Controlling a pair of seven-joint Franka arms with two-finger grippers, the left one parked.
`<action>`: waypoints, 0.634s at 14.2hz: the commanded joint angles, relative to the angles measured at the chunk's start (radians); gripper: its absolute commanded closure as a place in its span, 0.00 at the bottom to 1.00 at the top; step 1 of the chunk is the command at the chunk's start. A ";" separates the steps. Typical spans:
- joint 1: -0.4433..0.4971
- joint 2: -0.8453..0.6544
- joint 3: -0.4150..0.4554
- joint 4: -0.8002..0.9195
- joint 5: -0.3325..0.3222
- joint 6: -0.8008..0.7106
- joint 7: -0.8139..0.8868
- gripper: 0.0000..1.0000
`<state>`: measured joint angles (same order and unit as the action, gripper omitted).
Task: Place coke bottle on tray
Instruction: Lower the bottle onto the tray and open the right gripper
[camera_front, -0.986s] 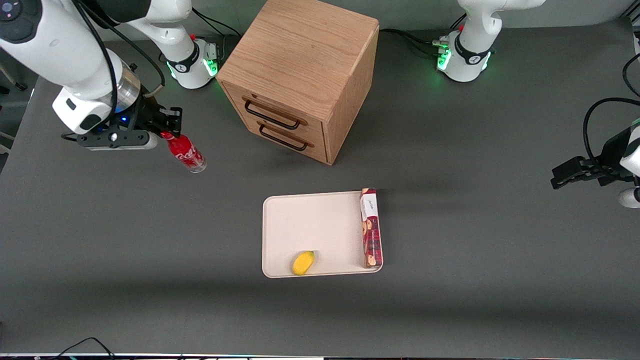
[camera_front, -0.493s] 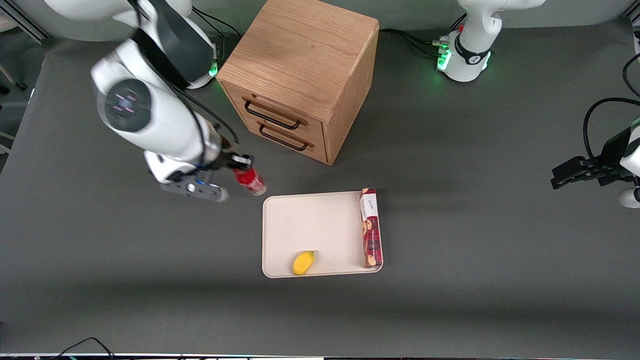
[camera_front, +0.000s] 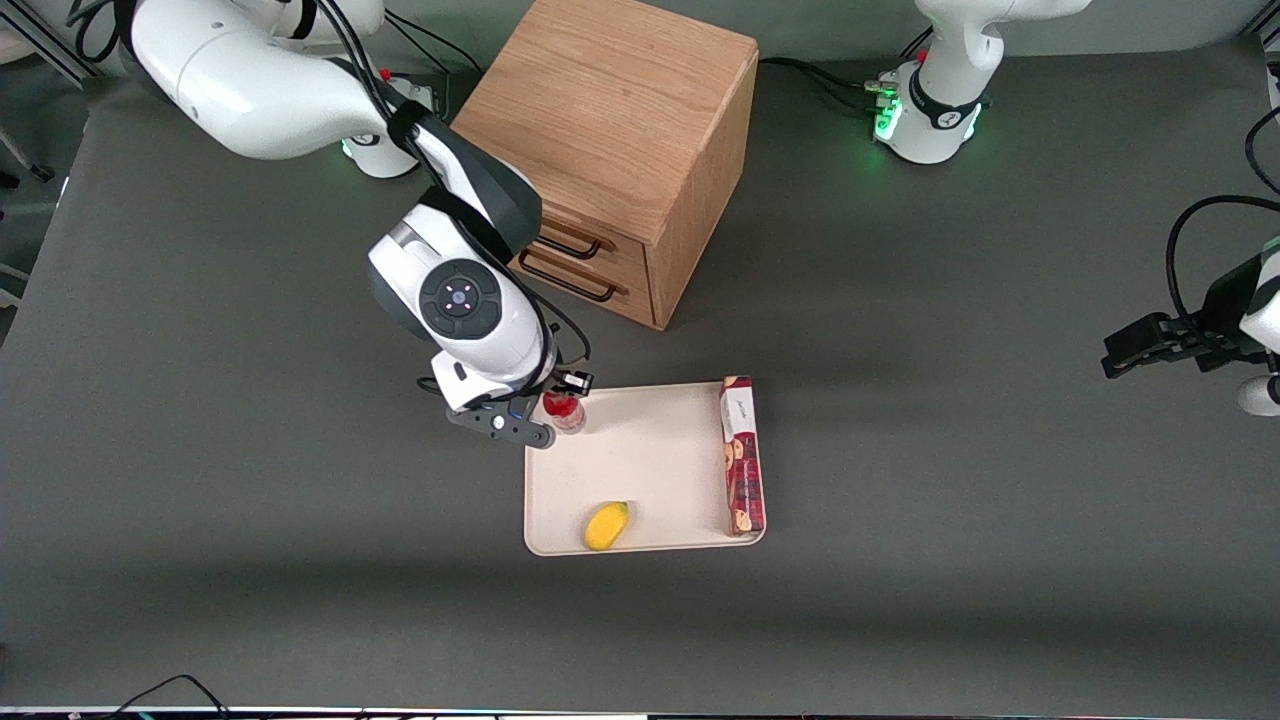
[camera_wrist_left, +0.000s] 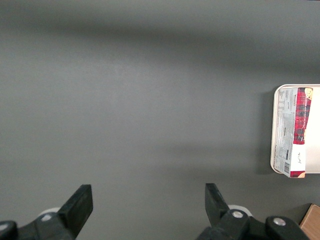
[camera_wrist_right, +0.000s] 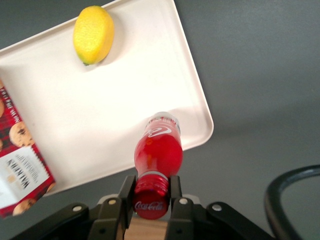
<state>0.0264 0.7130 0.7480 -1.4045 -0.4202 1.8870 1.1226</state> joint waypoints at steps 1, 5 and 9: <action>-0.014 -0.004 0.011 -0.057 -0.074 0.052 0.072 1.00; -0.025 -0.003 0.011 -0.032 -0.068 0.041 0.063 0.00; -0.029 -0.067 0.066 0.114 -0.063 -0.216 0.002 0.00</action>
<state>0.0021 0.7025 0.7714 -1.3667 -0.4734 1.8054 1.1588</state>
